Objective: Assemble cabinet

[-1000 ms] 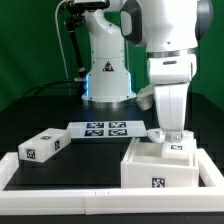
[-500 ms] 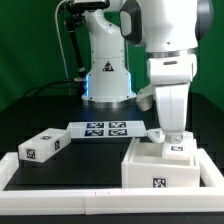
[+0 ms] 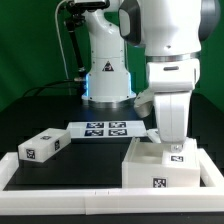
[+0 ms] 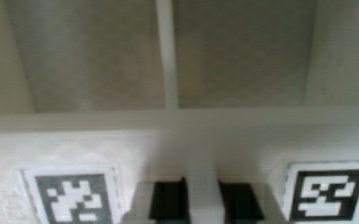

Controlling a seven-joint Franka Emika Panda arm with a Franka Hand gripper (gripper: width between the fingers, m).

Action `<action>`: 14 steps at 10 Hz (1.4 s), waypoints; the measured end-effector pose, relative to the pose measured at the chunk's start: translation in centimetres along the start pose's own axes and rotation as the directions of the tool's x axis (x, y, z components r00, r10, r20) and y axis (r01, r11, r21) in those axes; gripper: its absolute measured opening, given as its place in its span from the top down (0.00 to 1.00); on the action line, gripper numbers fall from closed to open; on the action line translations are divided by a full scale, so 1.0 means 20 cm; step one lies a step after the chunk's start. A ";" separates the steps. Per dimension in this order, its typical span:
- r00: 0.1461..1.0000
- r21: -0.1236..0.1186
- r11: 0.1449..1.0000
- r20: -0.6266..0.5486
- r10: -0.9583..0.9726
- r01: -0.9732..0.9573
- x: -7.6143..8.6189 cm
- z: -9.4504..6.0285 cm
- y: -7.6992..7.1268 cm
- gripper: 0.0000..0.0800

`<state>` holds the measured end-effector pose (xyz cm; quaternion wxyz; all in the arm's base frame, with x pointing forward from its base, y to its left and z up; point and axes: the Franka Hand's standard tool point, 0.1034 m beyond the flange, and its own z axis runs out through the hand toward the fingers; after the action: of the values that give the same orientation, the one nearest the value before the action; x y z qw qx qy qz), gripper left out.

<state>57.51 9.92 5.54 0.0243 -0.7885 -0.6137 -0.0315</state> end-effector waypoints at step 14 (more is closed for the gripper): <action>0.999 -0.019 0.999 0.029 0.042 -0.041 -0.09 -0.18 -0.18 0.01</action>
Offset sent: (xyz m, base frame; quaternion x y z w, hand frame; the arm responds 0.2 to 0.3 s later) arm 0.0113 0.0093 0.0007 -0.0171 0.0145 -0.0266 0.9994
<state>53.47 8.89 8.90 0.0088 -0.8016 -0.5973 -0.0250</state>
